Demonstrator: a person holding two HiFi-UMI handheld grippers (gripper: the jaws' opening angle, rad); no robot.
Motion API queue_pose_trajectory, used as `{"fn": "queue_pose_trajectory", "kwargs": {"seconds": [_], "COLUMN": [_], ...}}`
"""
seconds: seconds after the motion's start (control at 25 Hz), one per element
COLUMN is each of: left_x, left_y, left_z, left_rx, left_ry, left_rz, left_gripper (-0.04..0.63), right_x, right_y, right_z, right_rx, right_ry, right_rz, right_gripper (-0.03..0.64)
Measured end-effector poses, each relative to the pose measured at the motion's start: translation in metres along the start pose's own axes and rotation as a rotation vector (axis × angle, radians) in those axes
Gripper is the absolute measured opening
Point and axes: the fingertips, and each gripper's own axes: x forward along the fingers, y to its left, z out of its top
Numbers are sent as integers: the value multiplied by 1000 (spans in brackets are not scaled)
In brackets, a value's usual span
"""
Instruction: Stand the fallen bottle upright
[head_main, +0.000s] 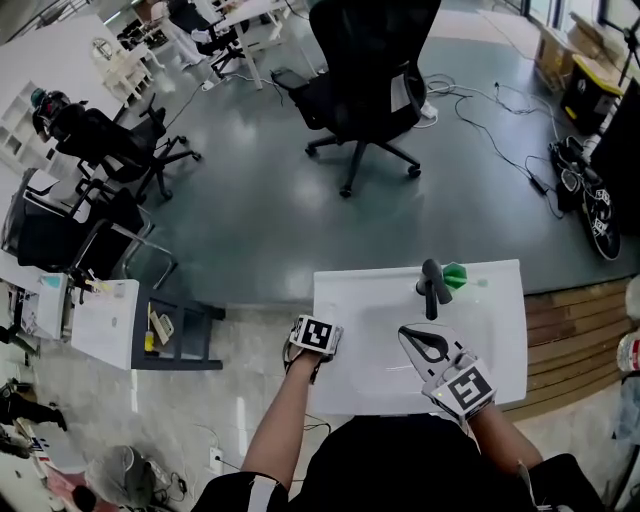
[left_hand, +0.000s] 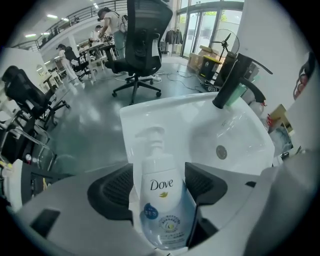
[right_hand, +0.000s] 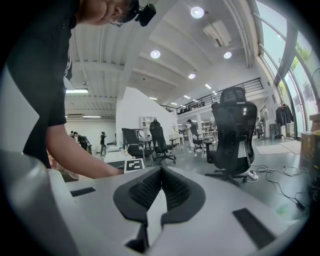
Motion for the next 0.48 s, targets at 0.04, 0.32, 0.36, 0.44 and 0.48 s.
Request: {"fn": "queue_pose_trajectory", "kwargs": {"seconds": [0.04, 0.32, 0.36, 0.44, 0.48], "left_x": [2, 3, 2, 2, 2], "left_y": [-5, -2, 1, -6, -9], "left_z": [1, 9, 10, 9, 8], "left_rx": [-6, 13, 15, 4, 3], "left_ry": [-5, 3, -3, -5, -2], "left_rz": [-27, -32, -23, -57, -70], "left_gripper": [330, 266, 265, 264, 264], "right_x": [-1, -3, -4, -6, -6], "right_y": [0, 5, 5, 7, 8], "right_z": [0, -1, -2, -3, -4], "right_rx": [4, 9, 10, 12, 13], "right_ry": [1, 4, 6, 7, 6], "right_rz": [-5, -10, -9, -8, -7], "right_gripper": [15, 15, 15, 15, 15]}}
